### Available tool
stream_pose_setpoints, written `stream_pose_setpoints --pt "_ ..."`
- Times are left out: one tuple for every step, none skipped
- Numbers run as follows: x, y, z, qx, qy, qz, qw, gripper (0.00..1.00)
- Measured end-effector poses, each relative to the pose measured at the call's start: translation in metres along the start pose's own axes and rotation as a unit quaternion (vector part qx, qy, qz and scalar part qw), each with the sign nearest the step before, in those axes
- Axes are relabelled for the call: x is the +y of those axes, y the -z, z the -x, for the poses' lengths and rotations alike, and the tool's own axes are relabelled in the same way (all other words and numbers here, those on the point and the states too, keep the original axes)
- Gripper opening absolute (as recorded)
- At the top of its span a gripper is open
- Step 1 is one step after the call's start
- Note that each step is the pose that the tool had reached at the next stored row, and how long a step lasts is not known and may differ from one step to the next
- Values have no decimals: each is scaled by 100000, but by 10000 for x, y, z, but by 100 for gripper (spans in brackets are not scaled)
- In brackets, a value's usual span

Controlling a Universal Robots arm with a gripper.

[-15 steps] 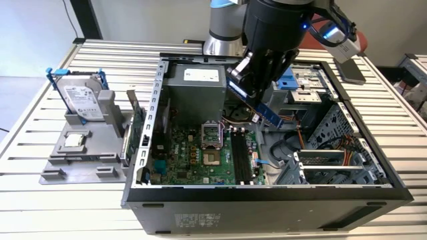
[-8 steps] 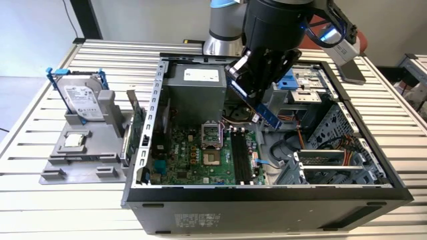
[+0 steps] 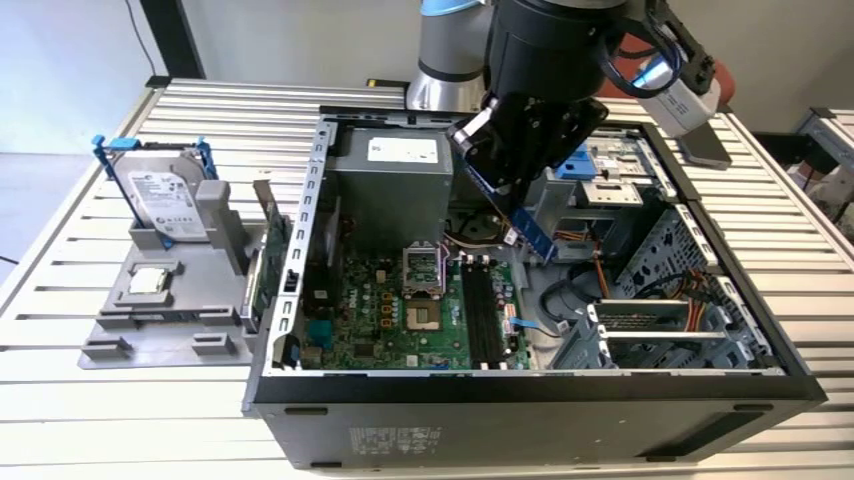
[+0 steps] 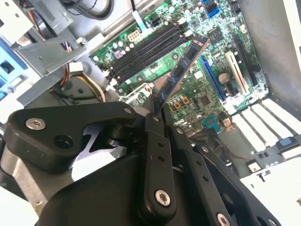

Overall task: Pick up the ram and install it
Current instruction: 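Insert the ram into the slot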

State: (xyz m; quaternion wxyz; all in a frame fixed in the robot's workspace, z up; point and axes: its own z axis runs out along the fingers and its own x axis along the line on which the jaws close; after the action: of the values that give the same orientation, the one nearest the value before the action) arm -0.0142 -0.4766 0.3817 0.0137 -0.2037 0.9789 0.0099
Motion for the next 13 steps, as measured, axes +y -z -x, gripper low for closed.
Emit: stream_pose_setpoints --pt "0 0 0 -11 -628 -18 99998 0" --pt "0 -1 0 -18 -1241 -36 99992 0" --pt "0 -1 0 -24 -1848 -56 99983 0" --pt "0 -2 0 -33 -2458 -74 99970 0" --pt "0 -2 0 -44 -3086 -92 99952 0" --pt "0 -2 0 -50 -3721 -114 99931 0" --pt "0 -3 0 -60 -4332 -131 99906 0" --pt "0 -4 0 -67 -4950 -151 99877 0" --pt "0 -4 0 -76 -5554 -171 99845 0" --pt "0 -5 0 -85 -6149 -186 99811 0" --pt "0 -6 0 -95 -6744 -205 99772 0" --pt "0 -6 0 -104 -7378 -223 99727 0" --pt "0 -7 0 -112 -7962 -241 99682 0"
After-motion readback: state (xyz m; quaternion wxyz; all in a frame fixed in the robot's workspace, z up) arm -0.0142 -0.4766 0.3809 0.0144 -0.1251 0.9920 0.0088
